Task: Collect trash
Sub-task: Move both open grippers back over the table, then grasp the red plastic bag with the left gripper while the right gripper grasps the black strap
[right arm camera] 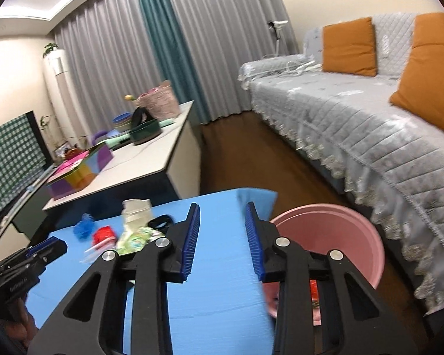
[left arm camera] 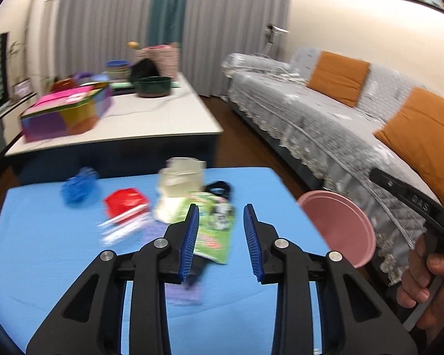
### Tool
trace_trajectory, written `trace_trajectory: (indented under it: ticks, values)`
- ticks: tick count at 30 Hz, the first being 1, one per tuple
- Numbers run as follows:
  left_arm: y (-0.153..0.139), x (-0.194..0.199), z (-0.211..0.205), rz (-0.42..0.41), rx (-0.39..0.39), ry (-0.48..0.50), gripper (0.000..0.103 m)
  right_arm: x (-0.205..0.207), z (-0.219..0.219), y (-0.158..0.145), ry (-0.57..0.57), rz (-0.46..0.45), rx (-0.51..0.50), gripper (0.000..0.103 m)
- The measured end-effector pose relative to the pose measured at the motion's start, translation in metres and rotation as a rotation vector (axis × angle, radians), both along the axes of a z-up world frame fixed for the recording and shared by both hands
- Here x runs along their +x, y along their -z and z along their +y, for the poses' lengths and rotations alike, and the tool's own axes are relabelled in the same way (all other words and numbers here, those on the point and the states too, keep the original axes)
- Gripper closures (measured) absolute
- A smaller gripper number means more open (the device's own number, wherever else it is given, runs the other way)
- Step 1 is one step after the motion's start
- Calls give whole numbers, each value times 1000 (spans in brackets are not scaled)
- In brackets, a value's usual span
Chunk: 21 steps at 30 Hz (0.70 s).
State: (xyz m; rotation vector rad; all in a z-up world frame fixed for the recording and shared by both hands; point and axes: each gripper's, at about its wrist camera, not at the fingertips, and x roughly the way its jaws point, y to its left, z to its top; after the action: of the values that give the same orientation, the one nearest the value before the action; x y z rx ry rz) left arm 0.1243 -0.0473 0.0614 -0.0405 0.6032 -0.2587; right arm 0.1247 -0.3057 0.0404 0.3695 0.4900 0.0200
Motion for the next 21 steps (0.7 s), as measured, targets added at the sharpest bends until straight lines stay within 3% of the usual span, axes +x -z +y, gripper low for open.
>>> trace_trajectory:
  ticks: [8, 13, 21]
  values:
    - [38, 22, 60, 50, -46, -171, 75, 29, 37, 20, -70, 35, 5, 71]
    - [54, 43, 75, 53, -25, -218, 75, 52, 48, 35, -84, 64, 9, 71]
    - [76, 81, 100, 81, -64, -291, 75, 95, 64, 58, -103, 102, 27, 71]
